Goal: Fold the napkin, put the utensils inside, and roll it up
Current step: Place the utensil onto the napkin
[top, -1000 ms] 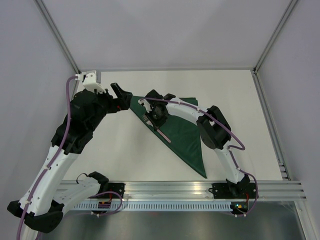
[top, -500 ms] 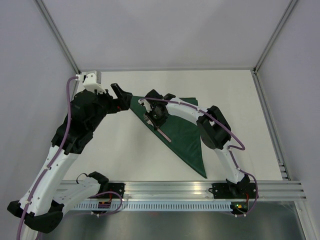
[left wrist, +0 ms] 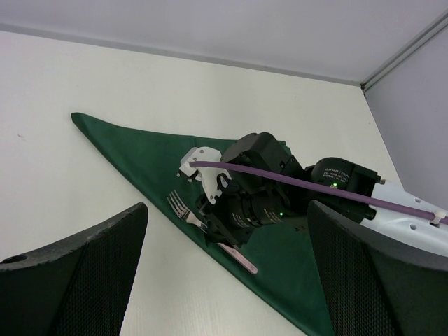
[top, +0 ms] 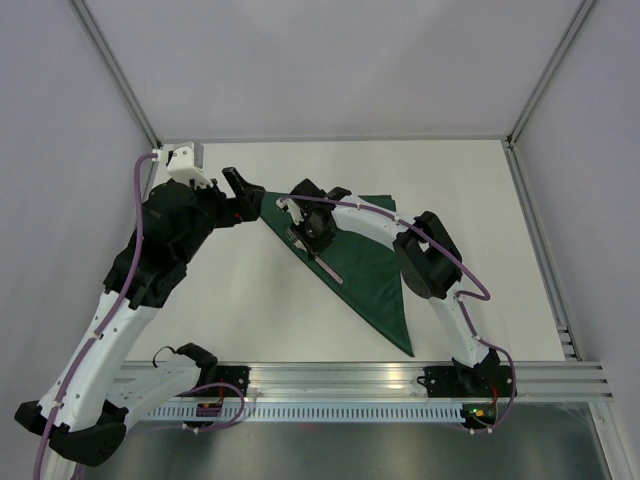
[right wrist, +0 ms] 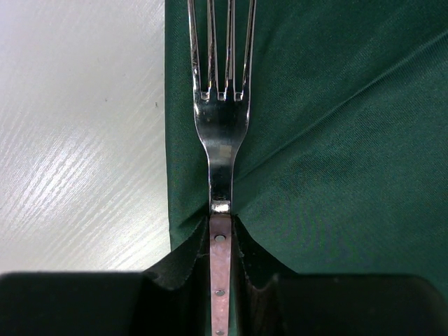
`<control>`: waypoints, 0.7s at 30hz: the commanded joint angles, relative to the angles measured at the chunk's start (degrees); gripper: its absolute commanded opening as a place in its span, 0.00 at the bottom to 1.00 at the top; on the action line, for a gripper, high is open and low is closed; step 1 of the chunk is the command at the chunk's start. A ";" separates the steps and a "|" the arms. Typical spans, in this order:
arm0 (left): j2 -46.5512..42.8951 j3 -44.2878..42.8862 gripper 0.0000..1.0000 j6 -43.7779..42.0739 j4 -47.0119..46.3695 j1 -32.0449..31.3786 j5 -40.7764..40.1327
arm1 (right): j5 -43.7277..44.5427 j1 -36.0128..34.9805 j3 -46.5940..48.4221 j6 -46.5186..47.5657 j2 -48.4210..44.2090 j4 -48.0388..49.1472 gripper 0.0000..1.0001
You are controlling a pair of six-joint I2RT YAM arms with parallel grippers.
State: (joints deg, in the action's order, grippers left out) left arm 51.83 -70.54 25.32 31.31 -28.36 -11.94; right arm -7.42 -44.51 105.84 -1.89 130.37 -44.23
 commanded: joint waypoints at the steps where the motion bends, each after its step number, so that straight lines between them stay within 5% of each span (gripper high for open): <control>1: -0.59 -0.21 0.98 0.52 0.16 0.06 -0.80 | 3.03 -0.22 2.35 -1.80 -1.69 -2.00 0.22; 8: -0.24 -0.03 0.99 0.61 0.24 0.06 -0.36 | 1.71 -0.05 2.09 -2.06 -3.89 -2.00 0.41; 14: -0.68 2.07 0.99 -0.44 -3.16 0.06 4.20 | -0.74 2.93 1.65 -1.89 -9.85 -2.53 0.42; 21: -1.03 14.63 0.97 -1.76 -20.90 -2.74 14.84 | -10.40 22.49 -3.18 -0.58 -22.68 -2.79 0.43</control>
State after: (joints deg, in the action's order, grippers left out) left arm 50.65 -59.86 25.26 21.26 -28.86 -3.66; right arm -13.91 -31.62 104.20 -1.72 115.57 -45.08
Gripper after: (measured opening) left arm 0.972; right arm 0.426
